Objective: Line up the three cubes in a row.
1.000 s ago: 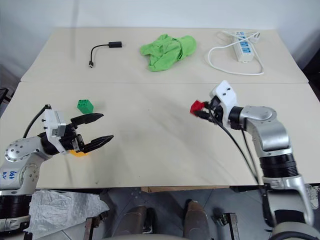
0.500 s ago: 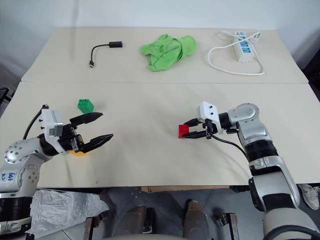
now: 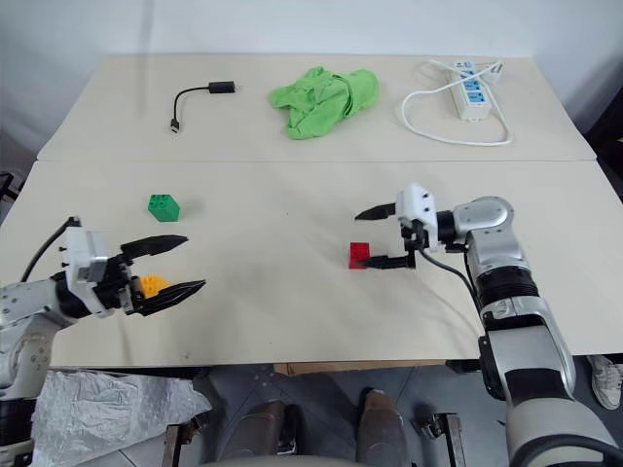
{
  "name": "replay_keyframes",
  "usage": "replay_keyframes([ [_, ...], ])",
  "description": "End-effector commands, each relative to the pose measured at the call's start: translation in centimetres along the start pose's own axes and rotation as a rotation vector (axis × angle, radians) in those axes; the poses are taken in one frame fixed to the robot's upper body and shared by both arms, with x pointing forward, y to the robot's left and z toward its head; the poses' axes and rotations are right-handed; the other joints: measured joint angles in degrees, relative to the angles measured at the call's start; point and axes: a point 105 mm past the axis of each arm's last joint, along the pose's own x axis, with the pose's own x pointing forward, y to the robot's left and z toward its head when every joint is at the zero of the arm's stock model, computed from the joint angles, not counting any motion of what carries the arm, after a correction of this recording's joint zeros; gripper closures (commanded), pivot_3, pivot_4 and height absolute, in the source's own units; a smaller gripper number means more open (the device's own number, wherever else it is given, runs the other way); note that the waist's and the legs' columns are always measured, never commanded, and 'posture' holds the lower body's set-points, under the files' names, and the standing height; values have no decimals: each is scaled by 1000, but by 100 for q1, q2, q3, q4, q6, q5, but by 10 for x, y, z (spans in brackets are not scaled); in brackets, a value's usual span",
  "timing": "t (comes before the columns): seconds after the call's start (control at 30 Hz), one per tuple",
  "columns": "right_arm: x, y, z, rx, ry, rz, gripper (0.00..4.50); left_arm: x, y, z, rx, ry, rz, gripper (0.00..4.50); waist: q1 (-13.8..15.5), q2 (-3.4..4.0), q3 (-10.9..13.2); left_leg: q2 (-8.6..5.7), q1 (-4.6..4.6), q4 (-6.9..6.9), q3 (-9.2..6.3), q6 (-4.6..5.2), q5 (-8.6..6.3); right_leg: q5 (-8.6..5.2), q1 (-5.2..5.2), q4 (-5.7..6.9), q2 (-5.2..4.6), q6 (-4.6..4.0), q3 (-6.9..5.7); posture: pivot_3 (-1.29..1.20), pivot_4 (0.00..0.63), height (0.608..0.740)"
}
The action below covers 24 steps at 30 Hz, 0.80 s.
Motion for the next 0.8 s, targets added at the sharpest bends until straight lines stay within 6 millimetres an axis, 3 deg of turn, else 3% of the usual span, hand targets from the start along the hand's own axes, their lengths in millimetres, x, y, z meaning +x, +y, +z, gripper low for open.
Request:
replay_keyframes([
  [0.03,-15,27,20,-35,-139,62,17,-40,21,12,44,-20,210,0,16,-2,-1,5,0,2,0,-1,-1,0,2,0,1,0,-8,0,150,740],
  [0.23,-18,40,40,89,-322,-58,17,-119,38,-17,-72,-5,603,0,12,1,3,5,2,3,10,1,-4,0,4,-2,-5,1,-15,0,150,740],
  [0.33,-14,57,39,80,-327,-36,17,-159,27,-44,-141,75,718,0,9,-7,-2,19,16,8,17,-6,-7,0,6,9,2,-1,-14,0,150,740],
  [0.4,-13,62,34,85,-314,-43,17,-173,15,-55,-202,94,756,0,14,-13,-5,21,19,6,24,-9,-13,-1,3,9,2,-3,-11,0,150,740],
  [0.6,-17,65,27,131,-298,-75,17,-178,-4,-66,-230,100,796,0,114,-20,-7,16,18,20,38,4,-26,1,-2,14,-12,-6,-3,0,150,740],
  [0.8,-26,63,17,148,-249,-126,17,-149,-1,-59,-190,33,792,0,160,-23,-8,19,19,19,39,0,-29,5,-3,12,-13,-12,-2,0,150,740],
])
